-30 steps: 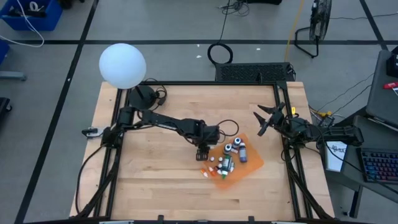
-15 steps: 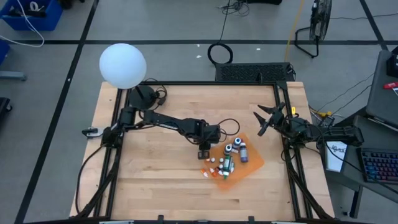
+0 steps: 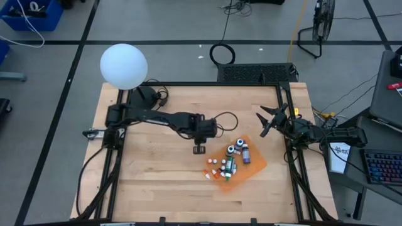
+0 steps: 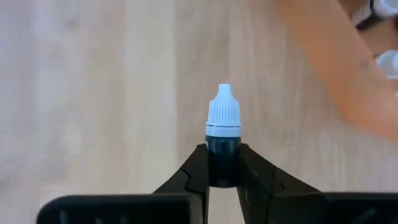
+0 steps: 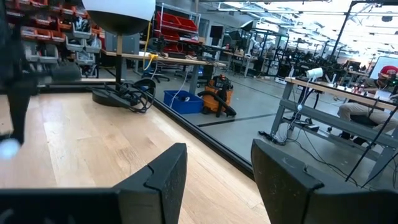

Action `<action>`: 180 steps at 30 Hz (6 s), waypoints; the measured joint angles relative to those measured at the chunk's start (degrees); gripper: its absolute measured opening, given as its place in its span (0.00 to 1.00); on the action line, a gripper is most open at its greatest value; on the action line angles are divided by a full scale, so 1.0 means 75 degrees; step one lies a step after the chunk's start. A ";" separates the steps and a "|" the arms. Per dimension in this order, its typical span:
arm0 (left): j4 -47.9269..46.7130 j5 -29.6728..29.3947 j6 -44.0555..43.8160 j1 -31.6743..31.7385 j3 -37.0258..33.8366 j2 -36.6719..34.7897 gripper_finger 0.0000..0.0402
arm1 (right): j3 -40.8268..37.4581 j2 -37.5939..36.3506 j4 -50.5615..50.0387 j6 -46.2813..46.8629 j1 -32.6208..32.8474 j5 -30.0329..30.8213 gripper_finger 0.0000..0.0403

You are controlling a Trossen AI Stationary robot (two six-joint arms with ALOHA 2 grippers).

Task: Pick & Place food coloring
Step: Put the small blue food coloring bottle into the orange bin

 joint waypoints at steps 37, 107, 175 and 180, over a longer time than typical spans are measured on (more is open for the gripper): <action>0.7772 0.2087 0.1188 0.0996 -0.2141 -0.0669 0.13 | -0.0001 0.0017 0.0754 0.4255 -0.0001 -0.0414 0.41; 0.8603 0.2548 0.1307 0.0985 -0.2514 -0.0675 0.13 | 0.1779 0.8283 0.6132 0.0676 0.0718 -0.1865 0.41; 0.5645 0.4777 0.1750 0.0452 -0.2508 -0.2654 0.58 | 0.5509 0.8140 -0.2406 0.2801 0.3005 -0.1833 0.10; 0.5075 0.4216 0.1862 0.0280 -0.2517 -0.2982 0.58 | 0.5770 0.8125 -0.4143 0.5032 0.3605 -0.1846 0.10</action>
